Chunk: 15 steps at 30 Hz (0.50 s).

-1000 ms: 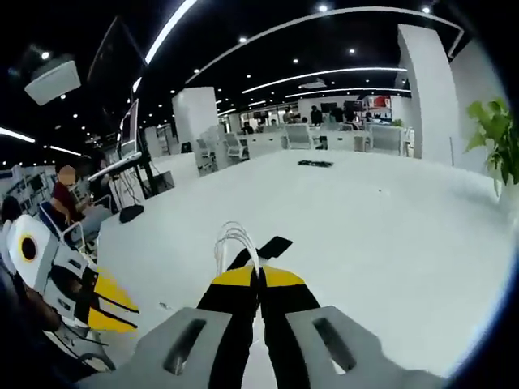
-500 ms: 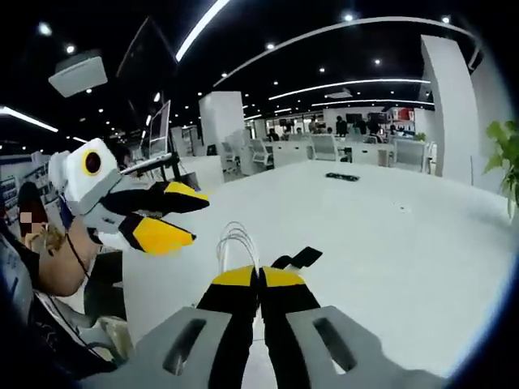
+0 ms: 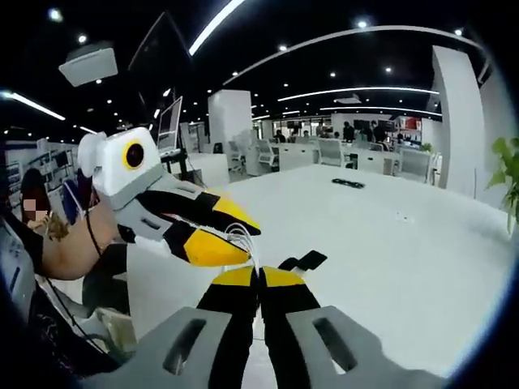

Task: Peel open the Velcro strap on the desktop, arrange the wired earphones neatly onto it, and close the Velcro strap to secure them.

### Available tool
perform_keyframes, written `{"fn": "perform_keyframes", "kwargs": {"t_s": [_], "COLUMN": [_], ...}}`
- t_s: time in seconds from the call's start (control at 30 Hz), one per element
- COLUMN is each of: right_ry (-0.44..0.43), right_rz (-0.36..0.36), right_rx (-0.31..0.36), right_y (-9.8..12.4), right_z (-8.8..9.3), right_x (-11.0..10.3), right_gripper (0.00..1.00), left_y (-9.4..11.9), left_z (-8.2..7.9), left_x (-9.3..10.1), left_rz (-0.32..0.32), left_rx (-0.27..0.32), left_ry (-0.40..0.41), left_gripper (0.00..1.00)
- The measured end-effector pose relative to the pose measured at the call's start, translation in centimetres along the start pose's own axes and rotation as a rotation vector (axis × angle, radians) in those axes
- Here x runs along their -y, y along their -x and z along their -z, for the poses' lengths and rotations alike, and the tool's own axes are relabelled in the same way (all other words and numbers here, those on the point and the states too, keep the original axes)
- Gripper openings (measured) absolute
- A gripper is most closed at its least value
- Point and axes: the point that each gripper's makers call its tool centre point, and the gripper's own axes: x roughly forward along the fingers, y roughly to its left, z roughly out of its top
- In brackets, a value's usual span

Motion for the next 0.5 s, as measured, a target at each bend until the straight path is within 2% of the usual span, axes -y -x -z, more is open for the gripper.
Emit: {"fn": "perform_keyframes", "kwargs": {"t_s": [0.33, 0.5], "right_ry": [0.007, 0.021], "right_rz": [-0.020, -0.028], "right_rx": [0.015, 0.020], "right_y": [0.12, 0.14], "right_z": [-0.18, -0.10], "right_x": [-0.28, -0.41], "right_gripper": [0.04, 0.04], "left_y": [0.14, 0.04], "left_z": [0.39, 0.97], "left_x": [0.23, 0.41], "left_rz": [0.015, 0.028], "left_rx": [-0.020, -0.049], "left_ry": [0.003, 0.027], "left_gripper": [0.10, 0.09]}}
